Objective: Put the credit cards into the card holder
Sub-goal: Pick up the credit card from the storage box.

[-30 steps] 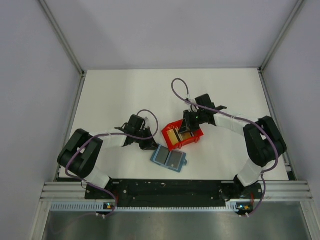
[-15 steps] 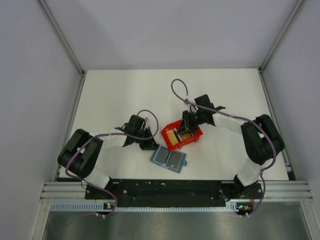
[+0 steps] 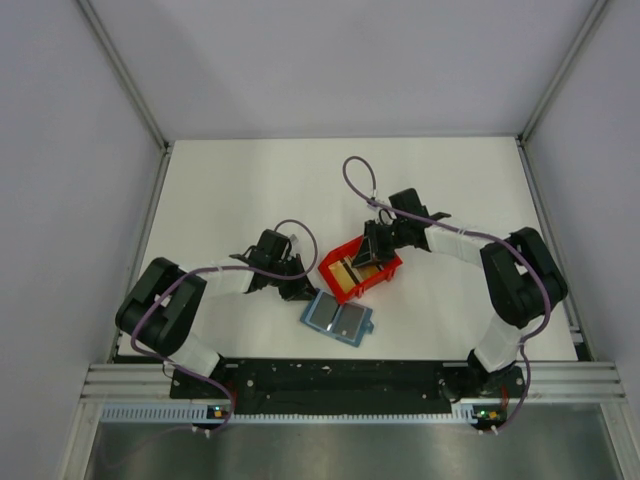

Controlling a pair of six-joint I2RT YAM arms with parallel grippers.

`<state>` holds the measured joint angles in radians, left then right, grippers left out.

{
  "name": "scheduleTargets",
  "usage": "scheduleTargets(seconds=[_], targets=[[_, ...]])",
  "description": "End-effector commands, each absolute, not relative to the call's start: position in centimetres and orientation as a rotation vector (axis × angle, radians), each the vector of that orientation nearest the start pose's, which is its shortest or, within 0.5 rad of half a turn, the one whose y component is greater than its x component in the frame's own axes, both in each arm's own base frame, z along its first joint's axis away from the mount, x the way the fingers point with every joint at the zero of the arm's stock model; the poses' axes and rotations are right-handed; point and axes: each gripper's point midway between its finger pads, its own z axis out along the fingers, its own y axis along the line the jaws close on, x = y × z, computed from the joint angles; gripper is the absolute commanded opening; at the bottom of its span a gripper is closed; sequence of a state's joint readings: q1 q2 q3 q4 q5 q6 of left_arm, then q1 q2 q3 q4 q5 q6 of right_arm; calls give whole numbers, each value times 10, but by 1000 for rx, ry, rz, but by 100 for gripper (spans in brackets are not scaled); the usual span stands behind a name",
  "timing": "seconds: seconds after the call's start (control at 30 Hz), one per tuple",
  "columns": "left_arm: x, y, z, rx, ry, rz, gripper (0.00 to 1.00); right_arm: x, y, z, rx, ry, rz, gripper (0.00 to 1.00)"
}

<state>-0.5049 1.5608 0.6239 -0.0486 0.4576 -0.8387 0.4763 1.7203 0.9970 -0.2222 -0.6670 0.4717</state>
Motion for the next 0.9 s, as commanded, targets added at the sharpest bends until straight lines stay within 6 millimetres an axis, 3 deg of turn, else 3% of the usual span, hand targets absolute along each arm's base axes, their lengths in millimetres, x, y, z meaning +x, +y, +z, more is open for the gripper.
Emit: scheduleTargets(seconds=[0.0,0.43,0.63,0.87], targets=[[215,-223,-7,-296,2837,-854,0,270,291,86,-311,2607,1325,13],[215,-222,-7,-297,2839,-851,0,289,274,82,-139,2598,1213,6],[214,-222,-8,-297,2843,-848,0,292,264,71,-105,2628,1108,2],[214,-223,-9,-297,2841,-852,0,288,270,84,-156,2595,1180,0]])
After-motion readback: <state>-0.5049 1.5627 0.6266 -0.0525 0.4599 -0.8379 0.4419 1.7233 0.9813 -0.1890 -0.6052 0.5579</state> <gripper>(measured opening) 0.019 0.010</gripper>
